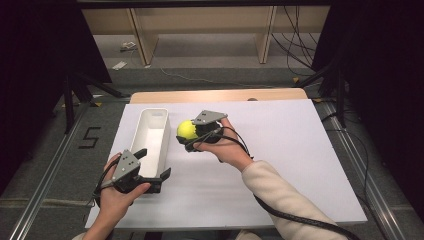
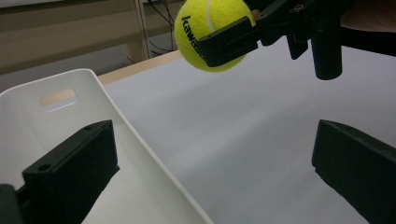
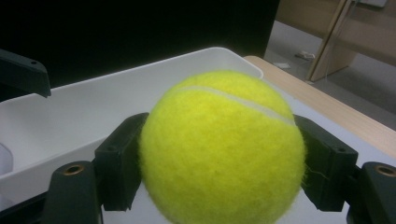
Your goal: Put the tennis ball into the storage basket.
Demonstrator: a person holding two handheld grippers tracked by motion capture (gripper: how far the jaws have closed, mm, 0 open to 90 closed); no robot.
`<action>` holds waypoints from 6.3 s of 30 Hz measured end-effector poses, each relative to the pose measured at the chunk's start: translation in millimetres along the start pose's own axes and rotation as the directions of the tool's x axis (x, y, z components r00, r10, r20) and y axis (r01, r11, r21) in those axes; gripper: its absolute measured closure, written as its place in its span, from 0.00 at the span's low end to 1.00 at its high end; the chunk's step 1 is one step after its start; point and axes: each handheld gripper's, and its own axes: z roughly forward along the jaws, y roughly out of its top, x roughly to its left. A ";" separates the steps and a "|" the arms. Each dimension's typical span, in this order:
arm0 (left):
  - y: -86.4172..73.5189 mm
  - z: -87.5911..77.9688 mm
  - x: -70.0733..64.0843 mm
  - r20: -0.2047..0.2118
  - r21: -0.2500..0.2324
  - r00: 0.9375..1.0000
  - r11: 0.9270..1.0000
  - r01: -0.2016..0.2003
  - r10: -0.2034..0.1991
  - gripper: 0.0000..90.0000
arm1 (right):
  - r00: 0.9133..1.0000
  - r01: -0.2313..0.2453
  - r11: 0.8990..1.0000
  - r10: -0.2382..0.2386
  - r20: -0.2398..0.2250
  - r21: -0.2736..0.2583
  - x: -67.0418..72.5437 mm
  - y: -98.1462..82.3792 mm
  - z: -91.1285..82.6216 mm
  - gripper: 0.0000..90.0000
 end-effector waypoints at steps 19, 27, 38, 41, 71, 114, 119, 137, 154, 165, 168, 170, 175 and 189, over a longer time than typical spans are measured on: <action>0.2 -0.2 -0.5 -0.001 -0.001 1.000 1.000 0.002 -0.002 0.00 | 1.000 0.002 1.000 -0.002 -0.001 0.000 1.0 4.1 4.0 0.30; 0.1 0.0 -0.5 0.000 -0.004 1.000 1.000 0.005 -0.005 0.00 | 1.000 0.006 1.000 -0.006 -0.004 0.002 1.5 5.6 7.1 0.30; 0.1 -0.1 -0.6 -0.002 -0.003 1.000 1.000 0.005 -0.005 0.00 | 1.000 0.003 1.000 -0.003 -0.005 -0.001 2.8 7.8 9.8 0.30; 0.1 -0.2 -0.5 -0.002 -0.004 1.000 1.000 0.005 -0.005 0.00 | 1.000 0.005 1.000 -0.005 -0.007 0.002 3.2 8.5 10.2 0.30; 0.3 -0.7 -1.1 0.003 -0.005 1.000 1.000 0.003 -0.003 0.00 | 1.000 0.015 1.000 -0.015 -0.026 0.006 8.2 17.0 20.7 0.30; 0.7 -3.0 0.5 -0.013 -0.016 1.000 1.000 -0.005 0.005 0.00 | 0.998 0.031 1.000 -0.032 -0.045 -0.002 15.8 31.2 35.6 0.30; 0.8 -3.4 0.3 -0.015 -0.017 1.000 1.000 0.001 -0.001 0.00 | 0.999 0.027 1.000 -0.027 -0.045 0.000 15.7 32.0 36.9 0.30; 1.2 -3.7 -1.2 -0.006 -0.016 1.000 1.000 0.009 -0.010 0.00 | 0.998 0.030 1.000 -0.030 -0.047 0.006 17.7 36.0 44.5 0.30; 1.1 -3.7 -0.9 -0.008 -0.014 1.000 1.000 0.007 -0.007 0.00 | 0.998 0.030 1.000 -0.030 -0.049 0.006 18.6 40.7 49.1 0.30; 1.2 -4.3 -0.6 -0.009 -0.014 1.000 1.000 0.004 -0.004 0.00 | 0.998 0.035 0.999 -0.035 -0.057 0.008 21.9 42.8 56.2 0.30; 1.1 -4.1 -0.5 -0.009 -0.012 1.000 1.000 0.003 -0.003 0.00 | 0.998 0.039 0.999 -0.038 -0.058 0.010 22.5 43.5 57.7 0.30; 0.9 -3.9 -0.7 -0.010 -0.010 1.000 1.000 0.004 -0.005 0.00 | 0.998 0.036 0.999 -0.035 -0.061 0.010 23.1 44.6 58.5 0.30; 1.2 -4.2 -0.6 -0.011 -0.013 1.000 1.000 0.003 -0.003 0.00 | 0.997 0.039 0.999 -0.039 -0.061 0.008 24.1 46.8 61.2 0.30; 1.1 -4.6 -0.4 -0.012 -0.013 1.000 1.000 0.004 -0.004 0.00 | 0.997 0.039 0.999 -0.039 -0.067 0.006 26.1 51.8 67.1 0.30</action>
